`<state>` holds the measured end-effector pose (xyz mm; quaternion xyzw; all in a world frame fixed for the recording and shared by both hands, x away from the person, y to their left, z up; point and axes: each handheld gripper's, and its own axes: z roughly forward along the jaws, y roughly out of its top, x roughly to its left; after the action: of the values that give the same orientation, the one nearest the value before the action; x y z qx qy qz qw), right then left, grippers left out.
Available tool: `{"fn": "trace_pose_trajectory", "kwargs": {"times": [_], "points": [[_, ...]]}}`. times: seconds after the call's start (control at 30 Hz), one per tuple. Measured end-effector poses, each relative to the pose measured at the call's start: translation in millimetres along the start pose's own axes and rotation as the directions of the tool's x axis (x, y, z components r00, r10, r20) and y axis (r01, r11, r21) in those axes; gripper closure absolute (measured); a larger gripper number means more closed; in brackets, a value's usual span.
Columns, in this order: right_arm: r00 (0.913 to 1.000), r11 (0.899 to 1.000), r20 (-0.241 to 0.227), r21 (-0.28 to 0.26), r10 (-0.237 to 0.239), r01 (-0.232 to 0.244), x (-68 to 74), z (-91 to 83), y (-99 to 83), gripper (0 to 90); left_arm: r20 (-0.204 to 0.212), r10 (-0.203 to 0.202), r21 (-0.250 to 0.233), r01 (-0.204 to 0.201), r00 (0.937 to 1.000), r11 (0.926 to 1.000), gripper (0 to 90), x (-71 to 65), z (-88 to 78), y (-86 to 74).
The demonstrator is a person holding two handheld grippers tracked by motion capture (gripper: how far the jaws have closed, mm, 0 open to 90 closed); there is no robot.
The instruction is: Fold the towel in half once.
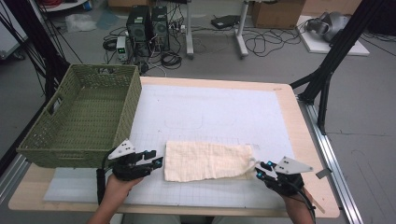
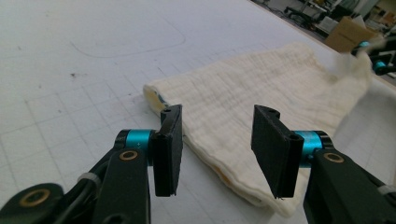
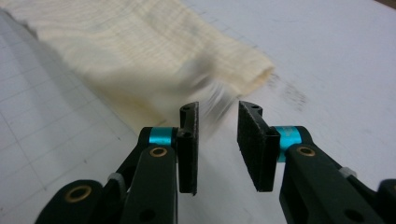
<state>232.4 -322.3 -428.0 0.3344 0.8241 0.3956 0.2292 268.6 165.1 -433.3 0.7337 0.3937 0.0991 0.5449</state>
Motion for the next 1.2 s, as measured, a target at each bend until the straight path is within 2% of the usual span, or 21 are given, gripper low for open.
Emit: {"fn": "trace_pose_trajectory", "kwargs": {"times": [0.13, 0.2, 0.23, 0.37, 0.43, 0.53, 0.6, 0.63, 0.67, 0.7, 0.73, 0.8, 0.9, 1.1, 1.2], "points": [[0.9971, 0.996, 0.034, -0.064, 0.069, -0.066, -10.0, -17.8, -6.0, 67.2, -0.02, -0.021, 0.009, 0.022, 0.9996, 0.9997, 53.5, 3.7, 6.6, 3.2], [0.9932, 0.99, 0.024, -0.085, 0.114, -0.112, -13.5, -19.5, -5.4, 64.9, -0.027, -0.025, 0.019, 0.025, 0.9993, 0.9995, 53.6, 5.9, 14.0, 5.7], [0.9927, 0.99, 0.021, -0.085, 0.119, -0.117, -14.0, -16.8, -4.0, 63.8, -0.034, -0.029, 0.031, 0.03, 0.999, 0.9991, 53.4, 7.8, 18.6, 7.1], [0.9906, 0.99, -0.011, -0.041, 0.137, -0.137, -12.2, 6.4, 5.1, 60.1, -0.057, -0.082, 0.096, 0.087, 0.995, 0.9916, 50.8, 15.9, 37.9, 9.3], [0.9864, 0.987, -0.033, -0.001, 0.161, -0.161, -12.1, 21.0, 9.1, 57.4, -0.067, -0.084, 0.116, 0.091, 0.9942, 0.9891, 50.7, 16.8, 44.8, 8.2], [0.9849, 0.984, -0.029, 0.048, 0.171, -0.169, -13.3, 39.5, 11.9, 56.9, -0.074, -0.073, 0.147, 0.083, 0.9946, 0.9856, 51.5, 17.0, 52.3, 7.2], [0.9818, 0.98, -0.023, 0.074, 0.189, -0.187, -15.5, 47.9, 12.4, 61.3, -0.073, -0.051, 0.169, 0.063, 0.996, 0.9836, 55.8, 15.5, 55.7, 6.2], [0.979, 0.977, -0.04, 0.086, 0.2, -0.196, -16.3, 51.4, 12.5, 72.1, -0.069, -0.037, 0.179, 0.049, 0.9969, 0.9826, 61.4, 14.0, 57.0, 6.1], [0.9801, 0.979, -0.065, 0.09, 0.188, -0.182, -16.3, 53.6, 13.1, 81.8, -0.061, -0.013, 0.18, 0.024, 0.9981, 0.9835, 70.2, 11.7, 56.9, 6.2], [0.9857, 0.985, -0.064, 0.085, 0.155, -0.15, -13.9, 53.7, 14.9, 87.3, -0.06, 0.021, 0.17, -0.01, 0.998, 0.9854, 83.4, 9.0, 56.1, 6.4], [0.9907, 0.99, -0.052, 0.075, 0.126, -0.122, -11.4, 53.6, 17.5, 87.4, -0.058, 0.032, 0.156, -0.023, 0.9978, 0.9875, 87.3, 7.2, 56.0, 6.7], [0.994, 0.993, -0.027, 0.062, 0.106, -0.104, -9.3, 52.5, 22.1, 87.5, -0.06, 0.033, 0.134, -0.024, 0.9977, 0.9906, 87.7, 6.6, 54.5, 7.7], [0.9927, 0.992, 0.008, 0.031, 0.12, -0.121, -11.9, 50.6, 26.7, 87.5, -0.063, 0.001, 0.089, 0.005, 0.998, 0.996, 87.7, 9.9, 50.1, 10.0], [0.9906, 0.991, 0.052, 0.027, 0.127, -0.128, -18.1, 58.1, 31.9, 87.4, -0.1, -0.012, 0.085, 0.02, 0.9949, 0.9961, 87.6, 14.8, 51.2, 10.3], [0.989, 0.989, 0.06, 0.055, 0.136, -0.139, -20.0, 65.6, 32.0, 87.4, -0.112, -0.007, 0.101, 0.018, 0.9936, 0.9947, 87.6, 15.4, 54.6, 10.3]]}}
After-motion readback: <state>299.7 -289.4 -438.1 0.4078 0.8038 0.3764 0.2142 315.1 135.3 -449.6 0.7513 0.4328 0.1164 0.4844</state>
